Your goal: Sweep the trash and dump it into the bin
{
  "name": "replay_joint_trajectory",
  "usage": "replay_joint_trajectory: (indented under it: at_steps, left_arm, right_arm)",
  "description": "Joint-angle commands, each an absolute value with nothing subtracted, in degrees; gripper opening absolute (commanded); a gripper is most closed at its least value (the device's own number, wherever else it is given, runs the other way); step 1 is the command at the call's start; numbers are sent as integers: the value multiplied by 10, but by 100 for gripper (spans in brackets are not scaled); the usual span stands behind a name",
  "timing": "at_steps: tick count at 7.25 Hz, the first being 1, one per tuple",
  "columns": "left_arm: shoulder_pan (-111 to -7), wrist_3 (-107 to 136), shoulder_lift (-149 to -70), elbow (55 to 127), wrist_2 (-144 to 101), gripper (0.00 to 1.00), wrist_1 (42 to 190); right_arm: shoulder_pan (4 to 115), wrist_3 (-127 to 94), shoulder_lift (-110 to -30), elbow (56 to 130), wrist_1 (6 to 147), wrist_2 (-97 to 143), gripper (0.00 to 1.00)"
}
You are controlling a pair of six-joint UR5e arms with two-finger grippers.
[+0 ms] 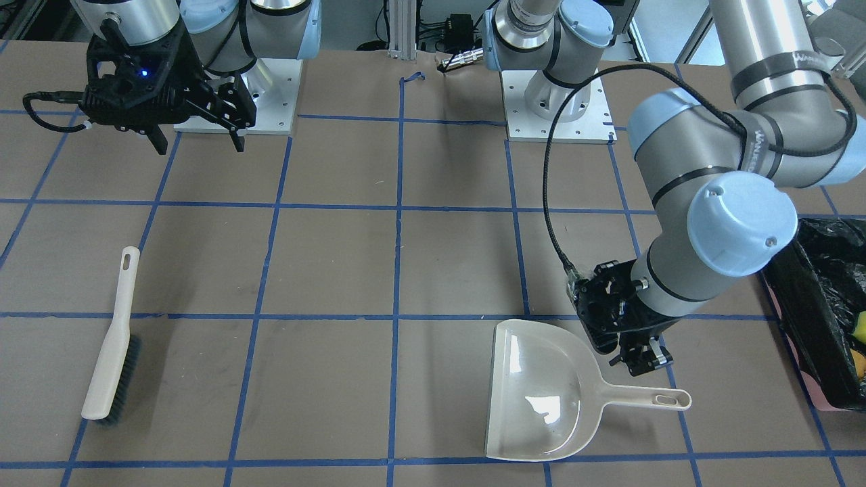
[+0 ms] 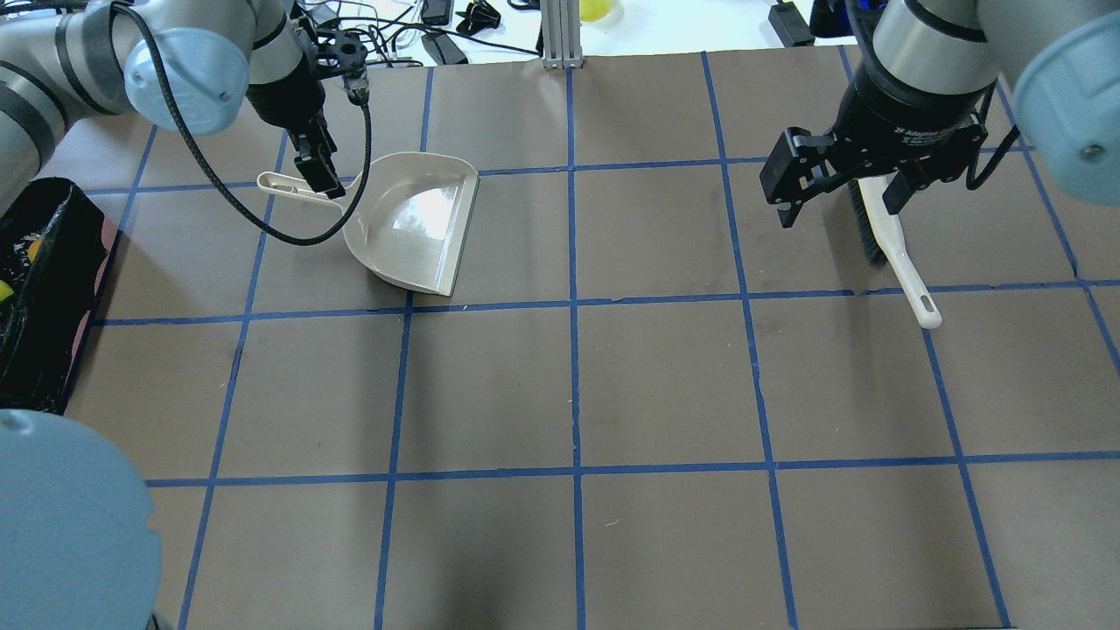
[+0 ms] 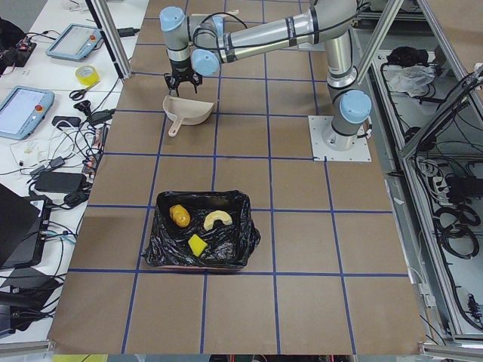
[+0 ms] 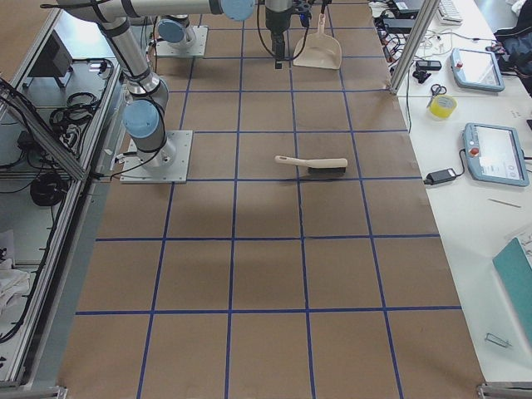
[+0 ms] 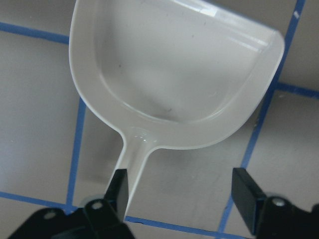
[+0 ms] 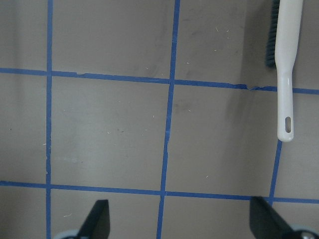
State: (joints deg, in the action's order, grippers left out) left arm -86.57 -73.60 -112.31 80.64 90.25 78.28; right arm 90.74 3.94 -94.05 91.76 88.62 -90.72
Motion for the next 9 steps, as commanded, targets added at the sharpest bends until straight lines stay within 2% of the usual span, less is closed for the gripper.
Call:
replay_joint_trajectory:
  at_steps: [1, 2, 6, 9]
  left_arm:
    - [-870, -599, -1055, 809, 888, 80, 861]
    - [-870, -505, -1020, 809, 889, 85, 894]
    - [-870, -228, -915, 855, 889, 86, 912]
    - [-871, -97, -870, 879, 885, 89, 904]
  right_arm:
    - [907, 40, -940, 918, 886, -907, 100]
    - [906, 41, -940, 918, 886, -908, 100]
    - [907, 40, -940, 917, 887, -907, 100]
    - [906, 46, -940, 917, 885, -908, 100]
